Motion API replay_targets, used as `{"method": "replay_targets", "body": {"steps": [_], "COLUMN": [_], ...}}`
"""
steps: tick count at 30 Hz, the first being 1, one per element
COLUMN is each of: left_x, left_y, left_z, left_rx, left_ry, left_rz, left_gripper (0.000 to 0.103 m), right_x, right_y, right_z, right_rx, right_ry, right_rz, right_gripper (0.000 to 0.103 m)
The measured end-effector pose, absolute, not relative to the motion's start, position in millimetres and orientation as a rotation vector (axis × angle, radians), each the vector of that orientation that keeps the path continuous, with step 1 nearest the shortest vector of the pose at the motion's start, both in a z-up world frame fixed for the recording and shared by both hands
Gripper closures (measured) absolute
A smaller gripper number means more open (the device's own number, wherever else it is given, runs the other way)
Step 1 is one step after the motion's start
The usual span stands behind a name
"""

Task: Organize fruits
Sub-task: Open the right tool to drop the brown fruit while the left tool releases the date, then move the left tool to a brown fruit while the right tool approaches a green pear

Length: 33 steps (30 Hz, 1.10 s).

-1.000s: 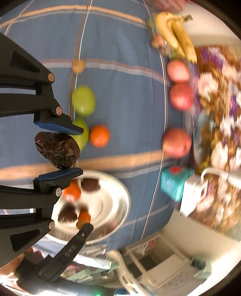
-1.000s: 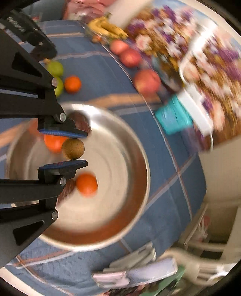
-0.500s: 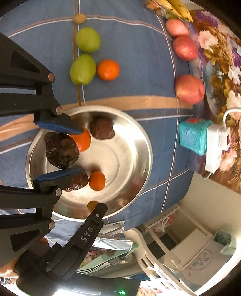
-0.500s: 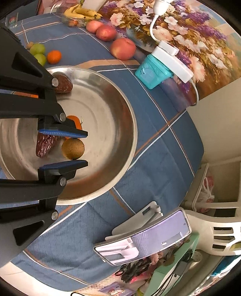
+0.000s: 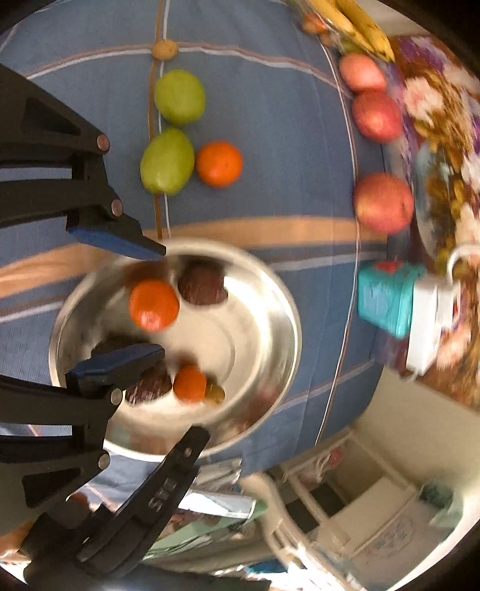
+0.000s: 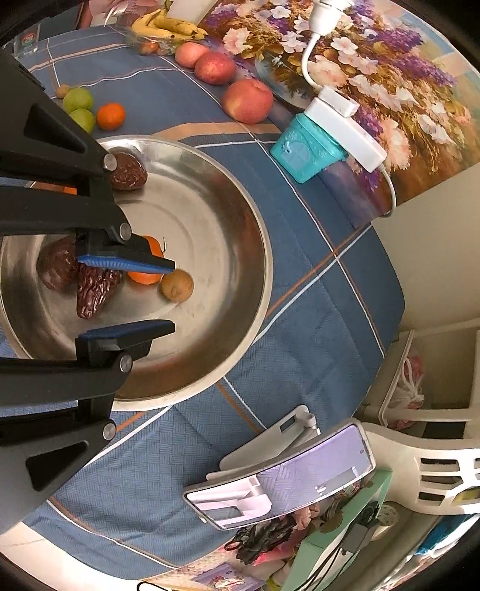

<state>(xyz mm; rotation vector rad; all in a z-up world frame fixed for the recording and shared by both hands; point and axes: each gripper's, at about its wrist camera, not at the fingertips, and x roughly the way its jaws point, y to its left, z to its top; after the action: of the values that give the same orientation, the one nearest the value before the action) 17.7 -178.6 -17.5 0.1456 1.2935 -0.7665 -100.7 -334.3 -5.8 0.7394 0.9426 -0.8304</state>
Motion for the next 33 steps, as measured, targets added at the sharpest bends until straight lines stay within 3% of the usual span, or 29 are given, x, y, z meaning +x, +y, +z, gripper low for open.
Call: {"method": "replay_targets", "body": {"steps": [17,30,33], "left_x": [87.5,110.8,111.4], "left_y": [-83.1,-33.2,-28.9], "left_z": [-22.1,-14.6,-17.0], "left_rx": [0.05,-0.019,-0.023], "left_ry": [1.275,1.232,1.235], "left_rz": [-0.393,-0.273,-0.261], "left_gripper": [0.044,0.031,0.022], "right_x": [-57.3,-28.8,-26.2], "right_y": [-282.5,-233.0,-230.3], "right_z": [-3.2,4.0,1.0], "right_rx": [0.618,0.483,0.476], "right_ry": [1.013,1.043,1.053], "right_rz": [-0.657,-0.537,-0.53], "right_gripper": [0.076,0.075,0.047]}}
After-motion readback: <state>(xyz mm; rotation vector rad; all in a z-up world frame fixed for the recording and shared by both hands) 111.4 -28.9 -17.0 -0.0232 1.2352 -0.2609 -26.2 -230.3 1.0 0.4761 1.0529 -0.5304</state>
